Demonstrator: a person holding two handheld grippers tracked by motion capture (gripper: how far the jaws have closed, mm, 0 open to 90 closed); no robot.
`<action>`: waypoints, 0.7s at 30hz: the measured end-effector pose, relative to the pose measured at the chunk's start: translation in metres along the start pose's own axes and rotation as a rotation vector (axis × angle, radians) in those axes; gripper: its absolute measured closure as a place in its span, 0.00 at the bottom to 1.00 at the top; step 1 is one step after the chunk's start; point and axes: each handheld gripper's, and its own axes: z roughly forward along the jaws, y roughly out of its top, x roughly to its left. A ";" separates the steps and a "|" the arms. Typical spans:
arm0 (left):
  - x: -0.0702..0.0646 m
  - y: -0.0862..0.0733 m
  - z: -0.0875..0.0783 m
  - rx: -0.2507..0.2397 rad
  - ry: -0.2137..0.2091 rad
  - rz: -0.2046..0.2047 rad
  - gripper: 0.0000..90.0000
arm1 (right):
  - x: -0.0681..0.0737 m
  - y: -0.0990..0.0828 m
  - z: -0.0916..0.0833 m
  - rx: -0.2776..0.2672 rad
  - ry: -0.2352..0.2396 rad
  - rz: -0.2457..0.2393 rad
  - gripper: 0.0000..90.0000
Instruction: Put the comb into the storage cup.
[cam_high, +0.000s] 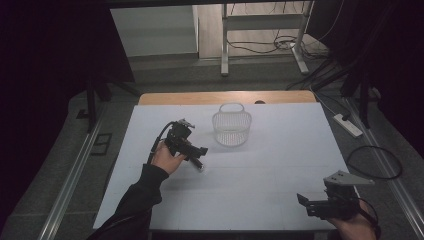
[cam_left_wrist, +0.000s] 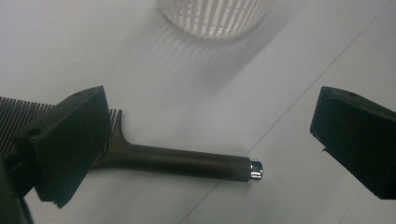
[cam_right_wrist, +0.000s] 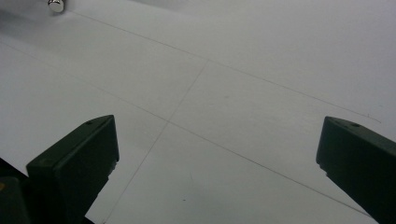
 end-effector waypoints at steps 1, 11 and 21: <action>0.000 0.000 0.001 0.003 -0.005 -0.002 0.00 | 0.000 0.000 0.000 0.000 0.000 -0.001 0.00; -0.001 0.001 0.004 0.027 -0.005 0.006 0.06 | 0.001 0.000 0.000 0.001 -0.002 -0.003 0.00; -0.004 -0.003 0.007 0.074 -0.012 0.049 0.76 | 0.001 0.000 0.000 0.005 -0.001 -0.004 0.00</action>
